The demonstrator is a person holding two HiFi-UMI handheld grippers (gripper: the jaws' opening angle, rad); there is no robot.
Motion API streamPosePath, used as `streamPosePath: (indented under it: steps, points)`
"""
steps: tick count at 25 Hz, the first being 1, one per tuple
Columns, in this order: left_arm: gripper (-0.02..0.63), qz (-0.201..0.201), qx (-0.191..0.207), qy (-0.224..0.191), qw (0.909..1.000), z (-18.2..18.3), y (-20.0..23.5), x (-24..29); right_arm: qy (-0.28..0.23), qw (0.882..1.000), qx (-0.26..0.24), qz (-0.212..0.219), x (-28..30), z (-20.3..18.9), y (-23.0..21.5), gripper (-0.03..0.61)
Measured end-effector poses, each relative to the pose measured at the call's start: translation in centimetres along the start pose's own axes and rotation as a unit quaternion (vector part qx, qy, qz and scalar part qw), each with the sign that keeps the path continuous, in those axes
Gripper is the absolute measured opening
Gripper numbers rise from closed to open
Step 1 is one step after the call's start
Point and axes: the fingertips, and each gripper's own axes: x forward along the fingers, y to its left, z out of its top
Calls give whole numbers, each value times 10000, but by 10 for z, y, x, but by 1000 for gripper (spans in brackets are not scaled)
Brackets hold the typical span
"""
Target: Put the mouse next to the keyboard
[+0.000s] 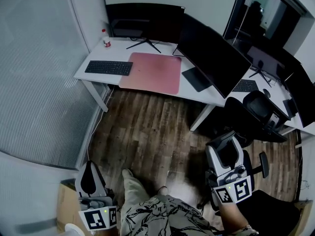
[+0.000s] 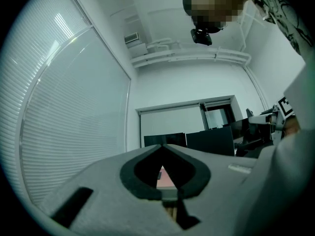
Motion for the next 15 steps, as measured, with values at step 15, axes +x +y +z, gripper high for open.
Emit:
streamPosePath:
  steps: [15]
  points:
    - [2,-400,-121,-167,9990,1,60,79,-184,9995,-57,-260,74,1,29,304]
